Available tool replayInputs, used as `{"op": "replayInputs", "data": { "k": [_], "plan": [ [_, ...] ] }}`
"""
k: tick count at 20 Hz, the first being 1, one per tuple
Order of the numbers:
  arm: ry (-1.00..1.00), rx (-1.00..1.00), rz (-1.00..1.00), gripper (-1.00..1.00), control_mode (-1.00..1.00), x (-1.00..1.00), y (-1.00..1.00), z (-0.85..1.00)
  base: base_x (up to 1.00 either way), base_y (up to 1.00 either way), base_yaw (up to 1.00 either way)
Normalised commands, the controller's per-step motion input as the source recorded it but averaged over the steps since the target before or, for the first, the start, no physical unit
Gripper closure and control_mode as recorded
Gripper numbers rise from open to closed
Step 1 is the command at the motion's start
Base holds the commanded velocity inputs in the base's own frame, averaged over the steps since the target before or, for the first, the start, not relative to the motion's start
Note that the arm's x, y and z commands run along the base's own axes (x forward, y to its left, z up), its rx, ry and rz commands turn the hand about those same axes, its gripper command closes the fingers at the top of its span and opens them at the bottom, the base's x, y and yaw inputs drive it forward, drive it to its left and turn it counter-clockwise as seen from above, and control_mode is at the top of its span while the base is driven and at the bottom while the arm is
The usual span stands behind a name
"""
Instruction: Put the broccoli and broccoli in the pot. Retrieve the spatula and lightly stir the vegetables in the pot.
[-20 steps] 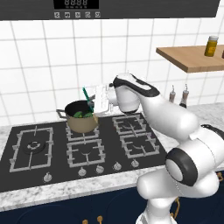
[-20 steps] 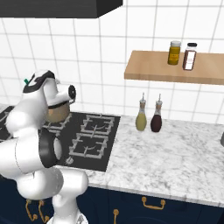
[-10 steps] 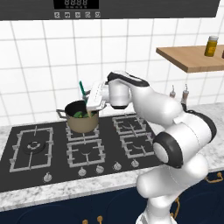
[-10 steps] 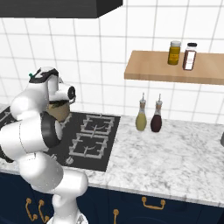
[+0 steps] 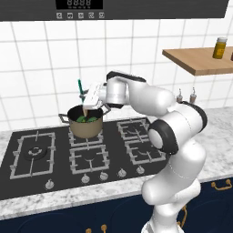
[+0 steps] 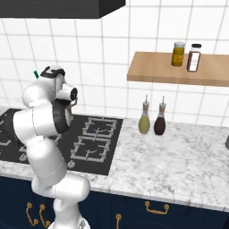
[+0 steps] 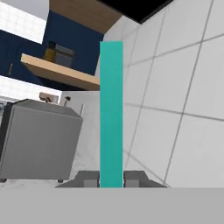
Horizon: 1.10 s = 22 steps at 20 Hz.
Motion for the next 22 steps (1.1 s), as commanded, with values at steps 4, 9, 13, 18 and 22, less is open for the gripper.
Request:
{"op": "replayInputs", "data": {
  "k": [4,9,13,18,22],
  "plan": [
    [0.0,0.03,-0.05,1.0,-1.0,0.45,0.17,0.0,0.0,0.0,0.0],
    [0.0,0.0,-0.05,1.0,-1.0,0.14,0.0,-0.23,0.0,0.0,0.0],
    [0.0,0.0,-0.04,1.0,-1.0,0.02,0.0,-0.42,0.0,0.0,0.0],
    [0.01,0.0,-0.01,1.0,-1.0,0.16,0.0,-0.31,0.0,0.0,0.0],
    [0.03,0.0,0.0,1.0,-1.0,0.19,0.01,-0.3,0.0,0.0,0.0]
  ]
}}
